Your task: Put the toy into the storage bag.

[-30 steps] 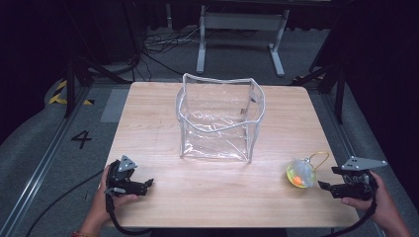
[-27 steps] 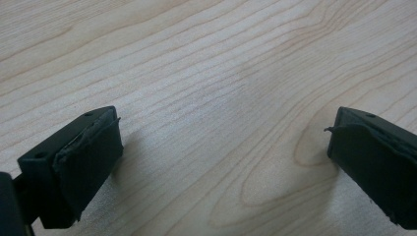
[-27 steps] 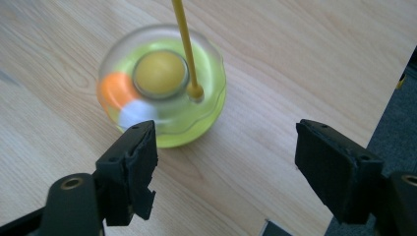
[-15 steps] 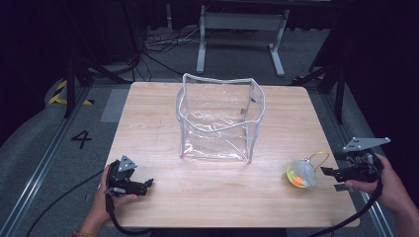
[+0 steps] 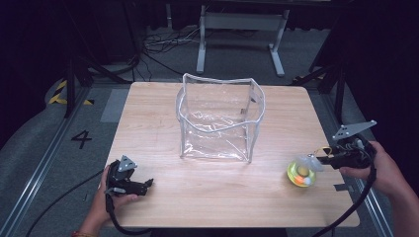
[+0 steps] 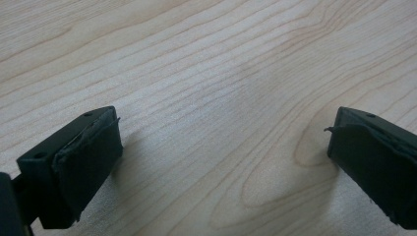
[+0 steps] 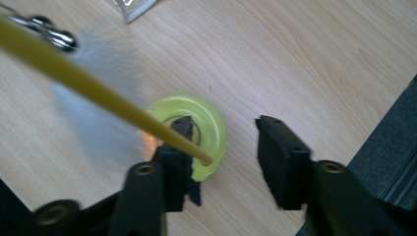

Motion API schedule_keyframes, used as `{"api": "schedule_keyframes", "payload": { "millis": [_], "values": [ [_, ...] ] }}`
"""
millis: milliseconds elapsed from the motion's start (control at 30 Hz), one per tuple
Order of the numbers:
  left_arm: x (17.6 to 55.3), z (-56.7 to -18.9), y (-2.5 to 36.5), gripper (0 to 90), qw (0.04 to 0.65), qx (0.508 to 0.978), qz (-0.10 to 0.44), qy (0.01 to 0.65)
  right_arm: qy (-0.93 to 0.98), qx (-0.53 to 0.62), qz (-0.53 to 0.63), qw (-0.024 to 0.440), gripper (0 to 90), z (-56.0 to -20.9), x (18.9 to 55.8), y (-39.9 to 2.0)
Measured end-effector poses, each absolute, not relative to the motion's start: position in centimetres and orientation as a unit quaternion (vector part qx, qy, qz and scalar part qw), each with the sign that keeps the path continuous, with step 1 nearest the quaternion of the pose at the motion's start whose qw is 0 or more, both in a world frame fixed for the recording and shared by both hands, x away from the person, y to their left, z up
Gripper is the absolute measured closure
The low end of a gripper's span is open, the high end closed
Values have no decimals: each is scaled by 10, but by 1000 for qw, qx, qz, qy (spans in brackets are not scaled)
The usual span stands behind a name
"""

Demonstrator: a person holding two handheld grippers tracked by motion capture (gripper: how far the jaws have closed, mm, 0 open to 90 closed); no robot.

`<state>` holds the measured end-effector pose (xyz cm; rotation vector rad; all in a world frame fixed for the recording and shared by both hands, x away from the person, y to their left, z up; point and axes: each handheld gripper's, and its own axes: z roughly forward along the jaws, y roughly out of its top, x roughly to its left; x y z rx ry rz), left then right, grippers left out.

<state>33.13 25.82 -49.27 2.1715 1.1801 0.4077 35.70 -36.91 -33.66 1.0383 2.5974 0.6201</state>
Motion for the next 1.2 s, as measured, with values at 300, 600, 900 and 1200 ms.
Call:
{"api": "schedule_keyframes", "payload": {
  "millis": [300, 600, 900, 1200],
  "values": [
    [332, -493, 258, 3, 313, 823, 159, 446, 909, 343, 204, 123, 867, -328, 356, -362],
    [332, -493, 258, 3, 313, 823, 159, 446, 921, 327, 180, 117, 878, -323, 357, -354],
    [331, -493, 258, 3, 314, 823, 159, 446, 924, 317, 170, 130, 877, -306, 359, -344],
    [331, -493, 258, 4, 314, 823, 159, 446, 923, 310, 180, 139, 878, -287, 368, -340]
  ]
}}
